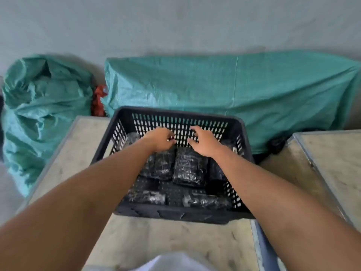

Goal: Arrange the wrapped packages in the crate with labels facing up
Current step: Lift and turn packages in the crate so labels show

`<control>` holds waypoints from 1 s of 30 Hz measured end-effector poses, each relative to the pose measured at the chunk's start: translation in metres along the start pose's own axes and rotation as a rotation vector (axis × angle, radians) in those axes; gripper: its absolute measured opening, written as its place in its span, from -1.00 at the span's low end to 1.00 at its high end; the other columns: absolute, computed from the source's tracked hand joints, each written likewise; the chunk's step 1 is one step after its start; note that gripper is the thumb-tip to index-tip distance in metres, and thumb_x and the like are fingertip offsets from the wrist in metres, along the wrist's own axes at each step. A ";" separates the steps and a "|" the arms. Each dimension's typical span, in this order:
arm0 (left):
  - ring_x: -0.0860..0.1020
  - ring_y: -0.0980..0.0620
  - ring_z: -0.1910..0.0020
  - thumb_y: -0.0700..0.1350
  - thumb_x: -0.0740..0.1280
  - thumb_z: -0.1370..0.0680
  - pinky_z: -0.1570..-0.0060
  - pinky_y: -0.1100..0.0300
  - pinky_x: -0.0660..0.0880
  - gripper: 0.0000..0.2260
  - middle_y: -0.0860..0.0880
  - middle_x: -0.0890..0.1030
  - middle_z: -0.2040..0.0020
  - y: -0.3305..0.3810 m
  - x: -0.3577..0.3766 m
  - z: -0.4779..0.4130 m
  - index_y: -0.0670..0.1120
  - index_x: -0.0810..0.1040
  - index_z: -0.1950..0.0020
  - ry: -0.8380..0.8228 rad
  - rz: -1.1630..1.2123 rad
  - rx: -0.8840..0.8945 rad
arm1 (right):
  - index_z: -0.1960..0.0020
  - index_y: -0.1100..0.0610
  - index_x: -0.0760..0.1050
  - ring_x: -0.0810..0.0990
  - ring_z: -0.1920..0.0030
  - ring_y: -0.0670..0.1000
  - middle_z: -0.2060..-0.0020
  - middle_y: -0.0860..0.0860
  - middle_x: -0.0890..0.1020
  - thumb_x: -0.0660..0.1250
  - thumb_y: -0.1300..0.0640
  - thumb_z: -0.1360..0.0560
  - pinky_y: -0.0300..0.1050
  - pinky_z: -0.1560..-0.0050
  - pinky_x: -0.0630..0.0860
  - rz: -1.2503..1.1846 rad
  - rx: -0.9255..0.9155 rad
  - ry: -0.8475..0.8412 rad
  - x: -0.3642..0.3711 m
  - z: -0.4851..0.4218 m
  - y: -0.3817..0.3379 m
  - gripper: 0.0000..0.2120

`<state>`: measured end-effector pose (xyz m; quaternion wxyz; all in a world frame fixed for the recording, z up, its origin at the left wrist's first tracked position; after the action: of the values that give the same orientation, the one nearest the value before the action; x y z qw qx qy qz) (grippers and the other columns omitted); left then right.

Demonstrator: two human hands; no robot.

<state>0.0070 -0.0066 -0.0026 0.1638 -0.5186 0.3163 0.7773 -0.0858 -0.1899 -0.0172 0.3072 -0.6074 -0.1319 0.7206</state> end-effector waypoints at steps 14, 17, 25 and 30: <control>0.02 -0.17 -0.62 0.02 0.45 -0.55 -0.55 -0.17 0.08 -0.20 -0.10 0.02 -0.67 -0.050 0.112 0.011 0.00 0.05 -0.66 -0.097 0.045 0.045 | -0.67 -0.18 -0.24 -0.28 -0.59 0.36 -0.61 0.24 -0.33 0.56 -0.22 -0.39 0.38 -0.56 -0.05 0.446 0.071 -0.374 0.095 0.019 0.059 0.19; -0.13 -0.16 -0.63 0.00 0.44 -0.56 -0.55 -0.17 -0.10 -0.15 -0.07 -0.14 -0.67 -0.052 0.120 0.009 -0.03 -0.05 -0.67 -0.228 0.001 0.007 | -0.64 -0.15 -0.37 -0.35 -0.57 0.35 -0.56 0.27 -0.41 0.62 -0.25 -0.27 0.37 -0.53 -0.11 0.609 0.086 -0.388 0.107 0.021 0.061 0.37; -0.20 -0.15 -0.62 -0.08 0.41 -0.58 -0.55 -0.21 -0.03 -0.19 -0.05 -0.16 -0.67 -0.055 0.123 0.006 -0.02 -0.03 -0.67 -0.257 -0.046 0.010 | -0.68 -0.12 -0.06 -0.10 -0.59 0.44 -0.63 0.31 -0.10 0.65 0.15 -0.36 0.36 -0.53 0.06 0.423 0.081 -0.347 0.094 0.010 0.054 0.16; -0.10 -0.18 -0.63 -0.05 0.43 -0.57 -0.54 -0.23 0.02 -0.27 -0.06 -0.01 -0.67 -0.054 0.118 0.003 -0.05 0.12 -0.65 -0.222 0.106 -0.010 | -0.52 -0.13 0.42 0.64 -0.17 0.00 -0.41 0.10 0.54 0.69 0.14 -0.27 -0.24 -0.19 0.52 0.121 -0.008 -0.263 0.051 0.008 0.043 -0.10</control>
<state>-0.0121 0.0272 -0.1263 0.1541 -0.4125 0.3194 0.8391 -0.1091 -0.1914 -0.0806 0.2411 -0.5157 -0.1369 0.8106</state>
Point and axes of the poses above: each hand's wrist, its own z-axis away from the middle knuckle, its own x-axis out of the palm, y = z × x, the point moved 1 cm from there along -z, towards the middle knuckle
